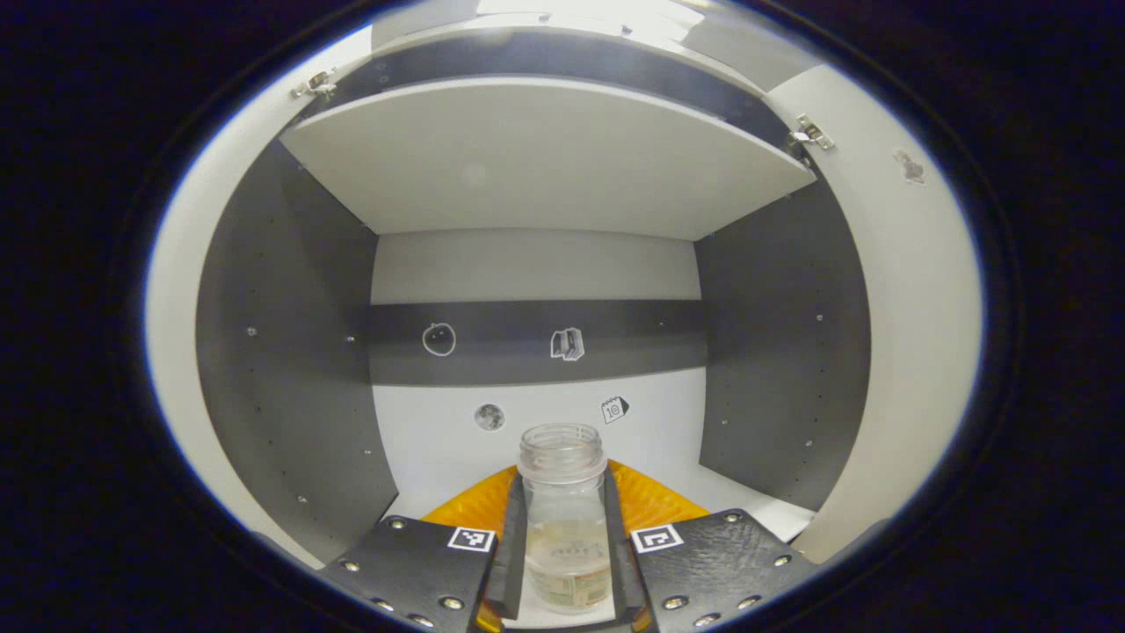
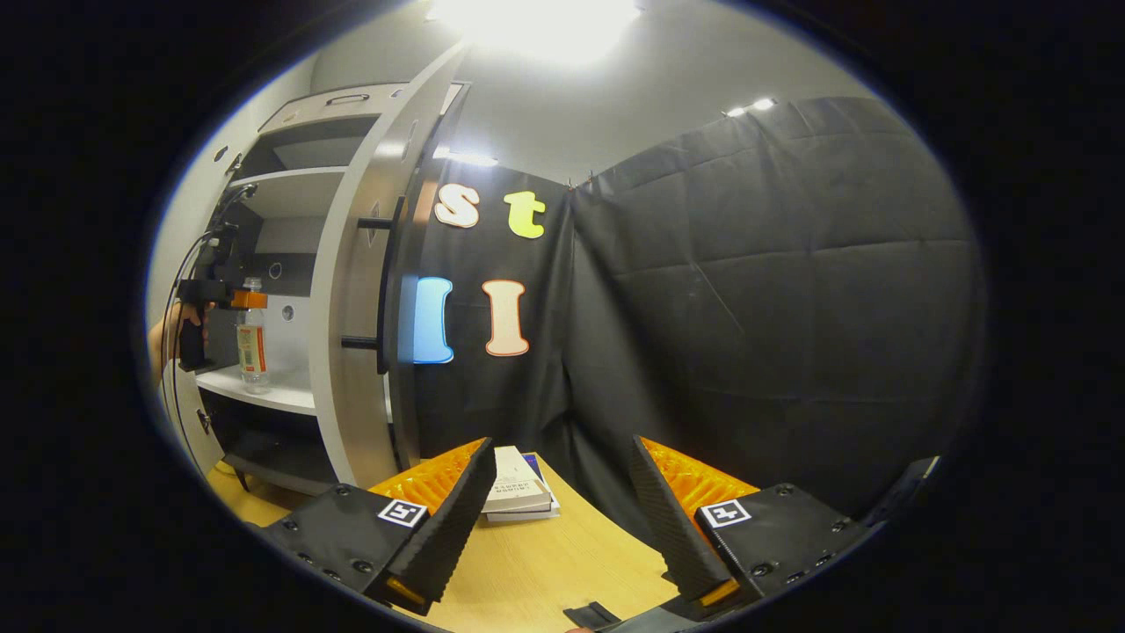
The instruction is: Grasp the bottle in the cabinet with the left hand and place it on the coaster, then close the right door with the right hand and the left door with the left hand.
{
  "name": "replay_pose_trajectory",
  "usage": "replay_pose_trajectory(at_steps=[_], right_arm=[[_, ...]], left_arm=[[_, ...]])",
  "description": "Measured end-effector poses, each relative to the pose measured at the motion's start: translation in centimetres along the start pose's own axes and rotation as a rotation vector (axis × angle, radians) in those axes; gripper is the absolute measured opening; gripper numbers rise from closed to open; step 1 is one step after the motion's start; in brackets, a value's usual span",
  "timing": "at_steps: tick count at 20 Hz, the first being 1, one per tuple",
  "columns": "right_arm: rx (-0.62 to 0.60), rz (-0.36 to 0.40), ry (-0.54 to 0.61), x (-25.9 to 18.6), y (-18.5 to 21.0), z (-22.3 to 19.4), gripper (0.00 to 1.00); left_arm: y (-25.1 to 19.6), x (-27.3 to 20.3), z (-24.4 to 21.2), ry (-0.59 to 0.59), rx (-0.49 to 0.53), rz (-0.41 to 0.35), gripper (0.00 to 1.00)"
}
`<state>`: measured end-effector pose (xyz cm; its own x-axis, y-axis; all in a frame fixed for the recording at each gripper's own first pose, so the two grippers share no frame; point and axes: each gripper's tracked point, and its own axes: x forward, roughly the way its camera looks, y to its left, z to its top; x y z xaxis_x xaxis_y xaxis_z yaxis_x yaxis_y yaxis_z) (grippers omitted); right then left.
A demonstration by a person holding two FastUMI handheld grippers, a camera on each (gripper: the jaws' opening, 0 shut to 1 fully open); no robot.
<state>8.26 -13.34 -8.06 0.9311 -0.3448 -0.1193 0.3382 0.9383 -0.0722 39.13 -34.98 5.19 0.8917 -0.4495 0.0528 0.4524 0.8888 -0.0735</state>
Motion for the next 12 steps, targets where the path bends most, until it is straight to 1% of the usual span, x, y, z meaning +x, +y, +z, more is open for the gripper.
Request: replay_pose_trajectory(at_steps=[2,6,12], right_arm=[[0.011,0.016,0.0,-0.6,-0.5,0.1,0.96],[0.025,0.044,0.006,-2.1,-2.1,-0.3,0.97],[0.039,0.086,0.011,-3.8,-3.5,-0.7,0.96]], left_arm=[[-0.3,-1.7,0.2,-0.003,0.0,0.01,0.41],[-0.5,-5.5,0.4,-0.002,0.0,0.04,0.41],[-1.2,-10.2,-0.5,0.001,0.004,0.068,0.41]])
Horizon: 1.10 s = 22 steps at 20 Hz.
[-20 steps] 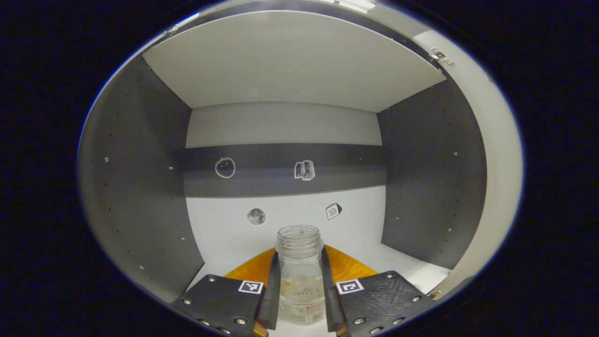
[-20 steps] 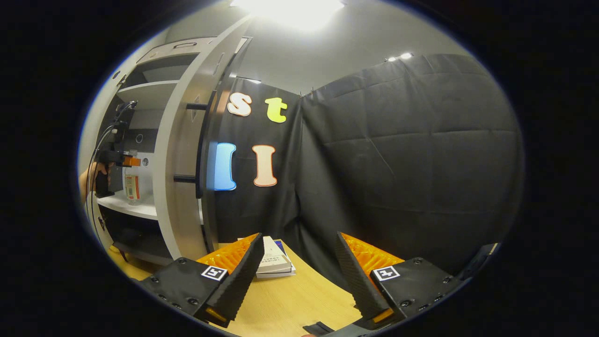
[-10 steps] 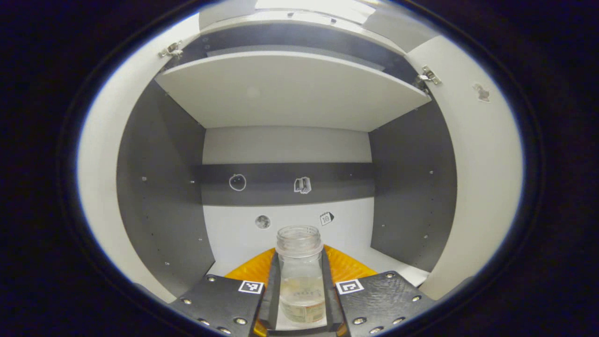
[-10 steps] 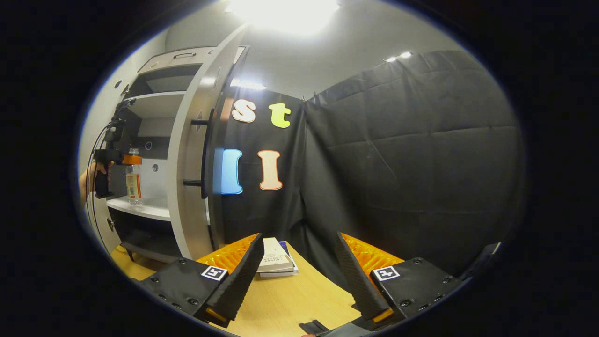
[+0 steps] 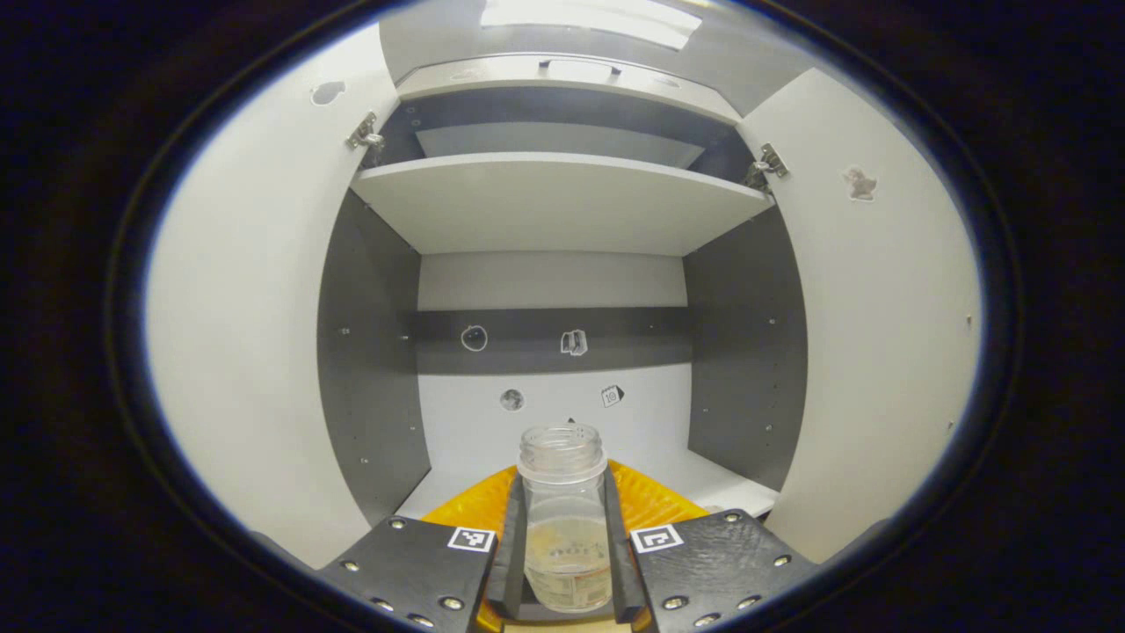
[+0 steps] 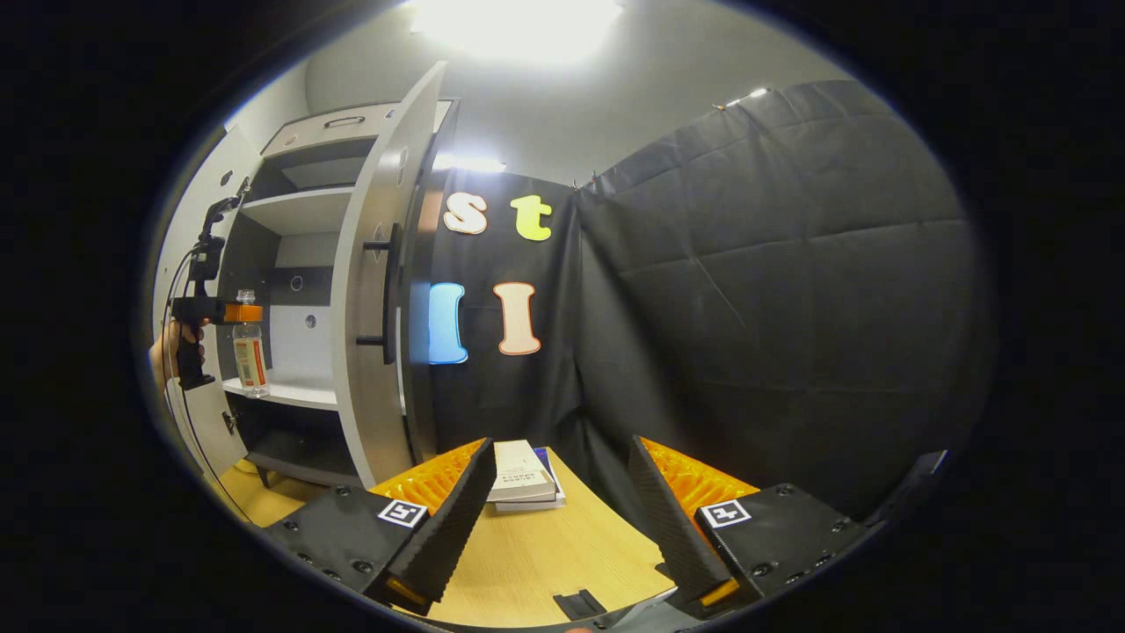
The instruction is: Grasp the bottle in the cabinet with the left hand and place it on the coaster, then close the right door with the right hand and the left door with the left hand.
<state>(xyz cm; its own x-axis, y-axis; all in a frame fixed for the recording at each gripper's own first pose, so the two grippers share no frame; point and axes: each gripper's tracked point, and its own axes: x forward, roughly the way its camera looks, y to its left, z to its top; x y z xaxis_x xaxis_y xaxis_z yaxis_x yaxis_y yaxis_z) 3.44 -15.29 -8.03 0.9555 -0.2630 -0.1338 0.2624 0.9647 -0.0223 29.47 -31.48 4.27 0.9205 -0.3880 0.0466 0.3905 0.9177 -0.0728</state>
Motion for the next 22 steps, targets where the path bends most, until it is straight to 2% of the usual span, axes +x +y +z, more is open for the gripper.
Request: replay_pose_trajectory(at_steps=[6,13,22], right_arm=[[-0.003,0.033,0.01,-1.4,-1.0,-0.7,0.97],[-0.015,0.064,0.019,-2.3,-1.7,-1.7,0.97],[-0.033,0.107,0.032,-3.5,-0.4,-2.6,0.97]], left_arm=[[-0.8,-3.7,-0.7,-0.015,-0.002,0.019,0.41],[-2.1,-7.7,-4.1,0.003,-0.002,0.024,0.41],[-2.2,-12.6,-8.9,0.015,-0.044,0.022,0.41]])
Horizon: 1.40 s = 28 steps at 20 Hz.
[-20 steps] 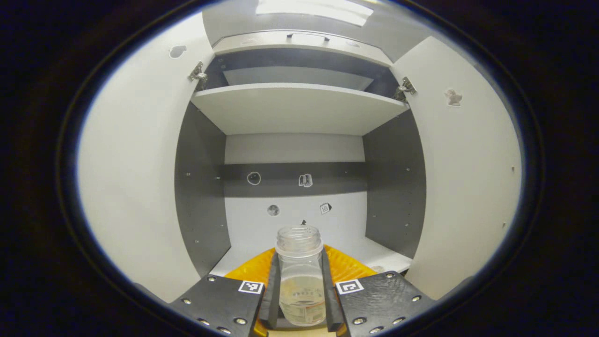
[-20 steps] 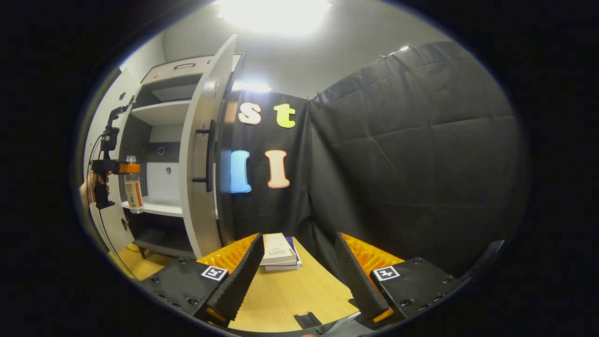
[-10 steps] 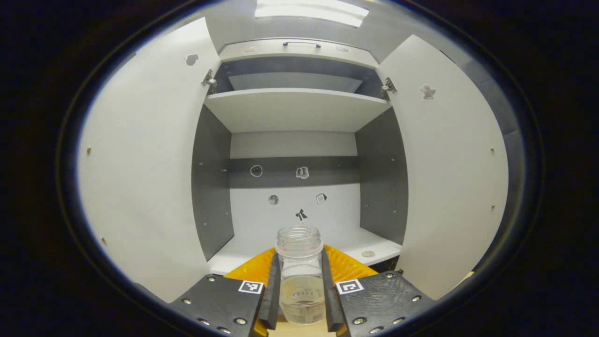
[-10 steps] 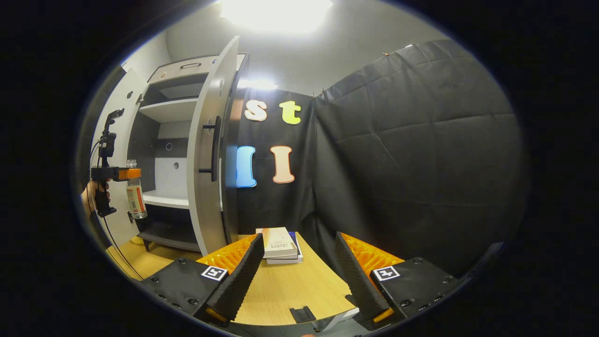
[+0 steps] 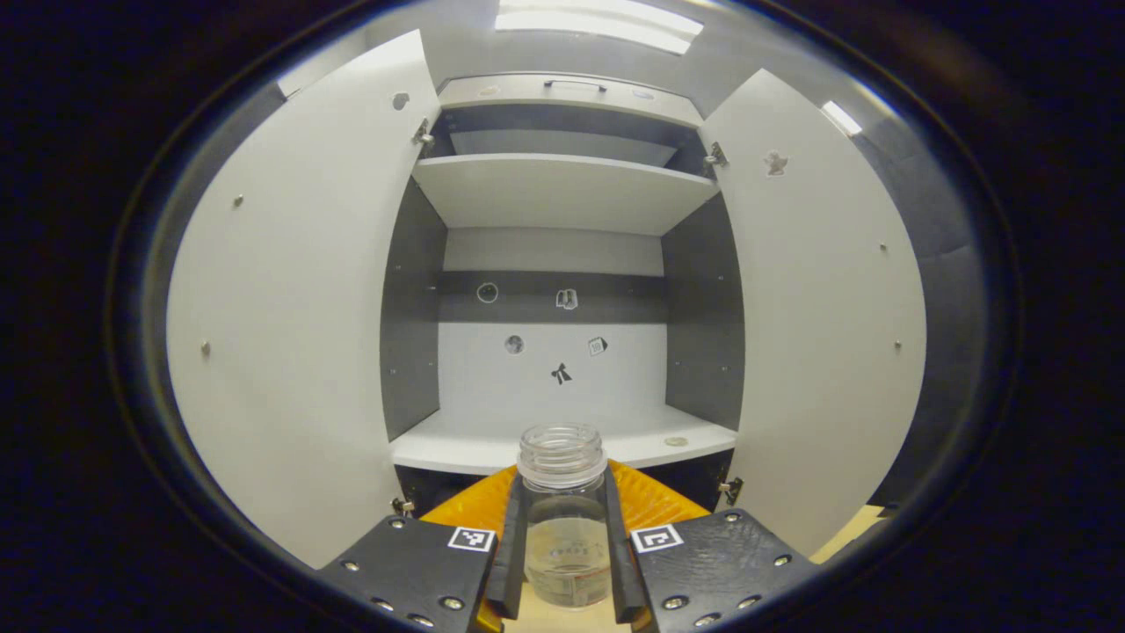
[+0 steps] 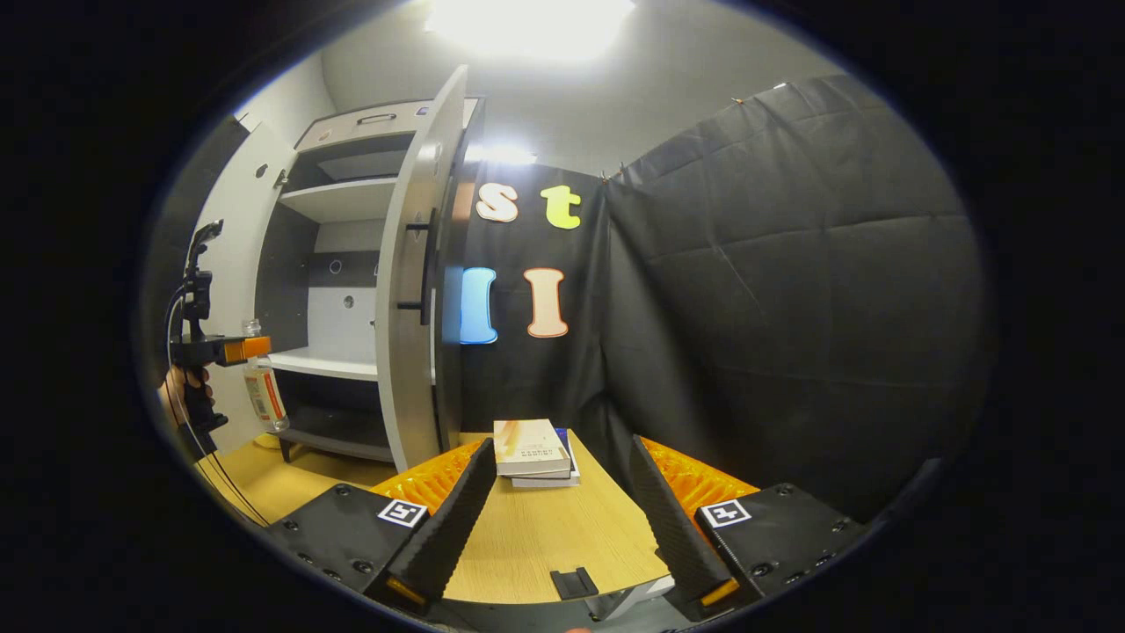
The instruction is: Grasp the bottle in the cabinet with the left hand and place it on the coaster, then close the right door with the right hand and the left door with the left hand.
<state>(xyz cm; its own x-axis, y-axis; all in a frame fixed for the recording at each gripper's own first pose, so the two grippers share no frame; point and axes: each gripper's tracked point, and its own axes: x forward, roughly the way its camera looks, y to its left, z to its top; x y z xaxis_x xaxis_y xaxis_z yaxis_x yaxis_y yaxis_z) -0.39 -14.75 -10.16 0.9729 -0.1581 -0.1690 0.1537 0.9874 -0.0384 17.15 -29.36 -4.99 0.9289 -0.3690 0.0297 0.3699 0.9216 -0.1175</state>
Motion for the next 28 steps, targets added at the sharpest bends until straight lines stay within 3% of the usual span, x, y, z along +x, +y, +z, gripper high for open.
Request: replay_pose_trajectory(at_steps=[8,28], right_arm=[[-0.029,0.012,0.024,-1.2,1.2,-1.5,0.97],[-0.122,-0.015,0.095,-1.8,1.3,-3.4,0.97]], left_arm=[[0.4,-2.9,-6.7,0.049,-0.031,0.012,0.41],[-1.2,-4.2,-23.8,0.254,-0.077,0.042,0.41]])
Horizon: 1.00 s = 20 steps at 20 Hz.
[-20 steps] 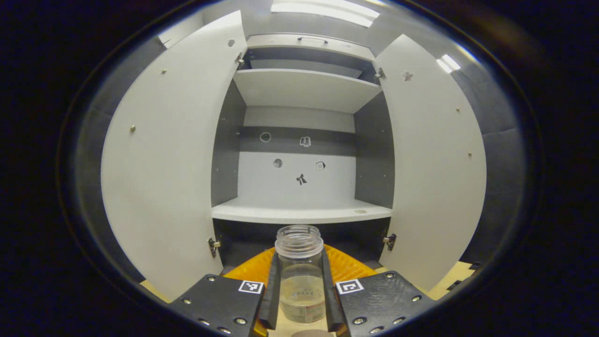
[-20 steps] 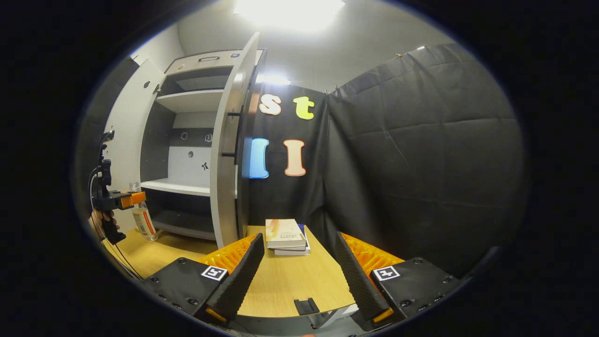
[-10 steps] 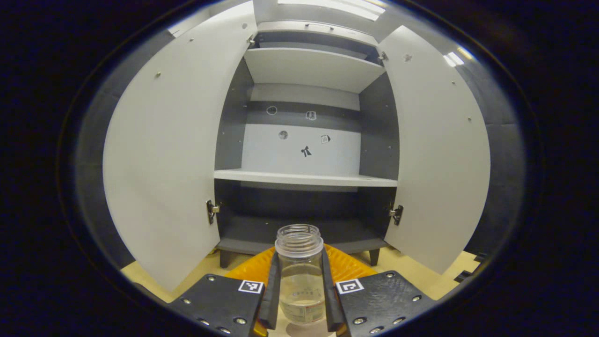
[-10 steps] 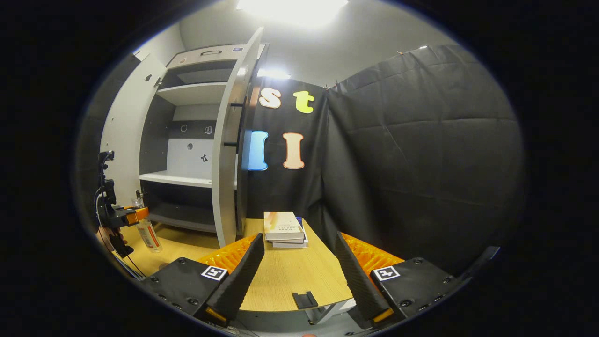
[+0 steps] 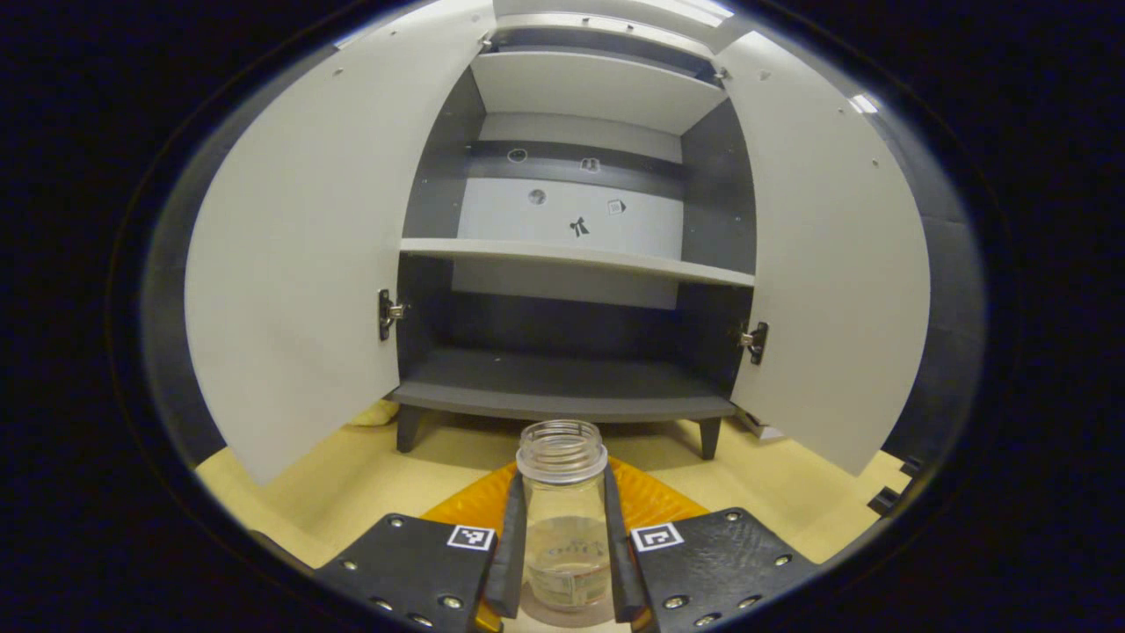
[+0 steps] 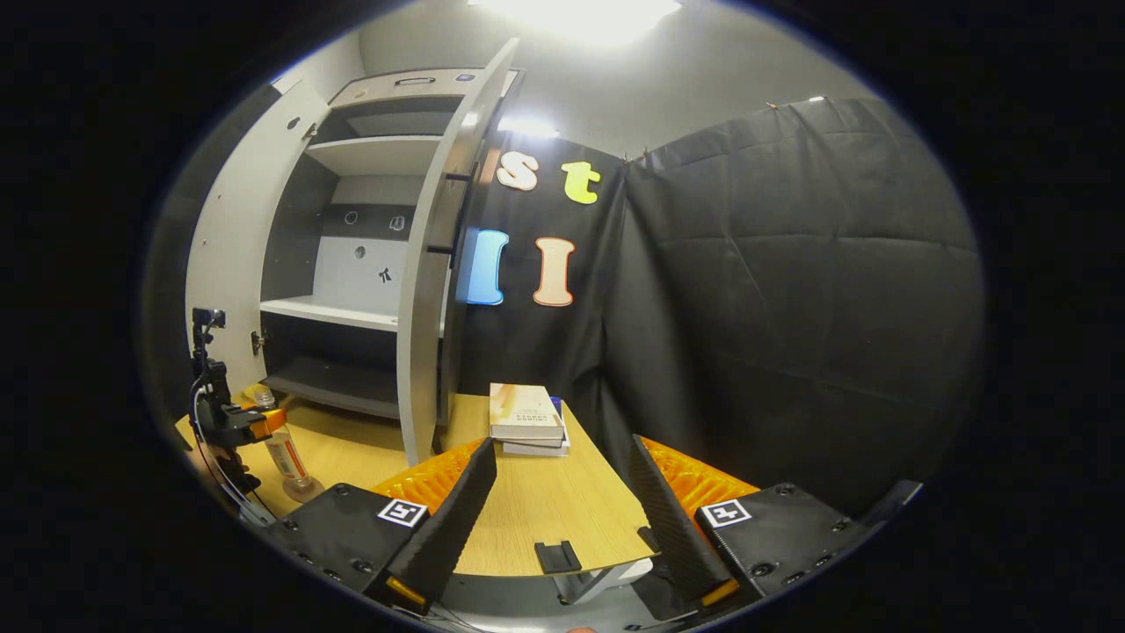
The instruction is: Grasp the bottle in the cabinet with the left hand and place it on the coaster, then close the right door with the right hand and the left door with the left hand.
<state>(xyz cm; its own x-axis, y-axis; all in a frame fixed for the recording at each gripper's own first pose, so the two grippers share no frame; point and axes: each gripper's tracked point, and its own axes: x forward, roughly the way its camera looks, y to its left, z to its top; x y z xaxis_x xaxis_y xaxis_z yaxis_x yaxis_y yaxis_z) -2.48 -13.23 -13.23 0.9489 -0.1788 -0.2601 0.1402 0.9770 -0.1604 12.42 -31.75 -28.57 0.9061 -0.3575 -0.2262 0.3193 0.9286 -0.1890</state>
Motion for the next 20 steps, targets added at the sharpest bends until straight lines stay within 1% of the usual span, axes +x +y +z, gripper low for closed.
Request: replay_pose_trajectory(at_steps=[2,3,4,8,9,11,13,14,17,20], right_arm=[[0.0,0.005,-0.001,0.2,0.2,0.1,0.97],[0.0,0.008,-0.002,0.2,0.3,0.1,0.96],[0.0,0.012,0.0,0.4,0.4,0.1,0.97],[0.015,0.023,-0.01,0.9,0.8,0.7,0.97],[0.019,0.027,-0.014,1.0,0.9,0.8,0.97],[0.023,0.033,-0.021,1.2,0.8,1.2,0.97],[0.026,0.032,-0.037,1.4,0.7,2.1,0.96],[0.029,0.036,-0.045,1.6,0.7,2.6,0.97],[0.047,0.049,-0.076,2.0,0.7,4.3,0.97],[0.08,0.071,-0.103,2.8,0.5,6.3,0.97]], left_arm=[[-0.2,0.2,-0.5,0.002,0.018,0.001,0.42],[-0.5,-0.1,-0.2,-0.017,0.03,0.0,0.42],[-0.6,0.0,-0.3,-0.016,0.04,0.001,0.43],[-1.2,-0.2,-0.6,0.001,0.062,0.007,0.46],[-1.4,-0.7,-0.5,0.004,0.065,0.008,0.61],[-1.5,-1.0,0.3,-0.006,0.081,0.016,0.94],[-1.7,-1.6,1.2,-0.016,0.092,0.018,0.94],[-2.0,-2.0,1.9,-0.022,0.093,0.014,0.94],[-2.8,-3.5,4.5,-0.059,0.095,0.0,0.94],[-3.0,-5.3,7.4,-0.091,0.112,0.012,0.94]])
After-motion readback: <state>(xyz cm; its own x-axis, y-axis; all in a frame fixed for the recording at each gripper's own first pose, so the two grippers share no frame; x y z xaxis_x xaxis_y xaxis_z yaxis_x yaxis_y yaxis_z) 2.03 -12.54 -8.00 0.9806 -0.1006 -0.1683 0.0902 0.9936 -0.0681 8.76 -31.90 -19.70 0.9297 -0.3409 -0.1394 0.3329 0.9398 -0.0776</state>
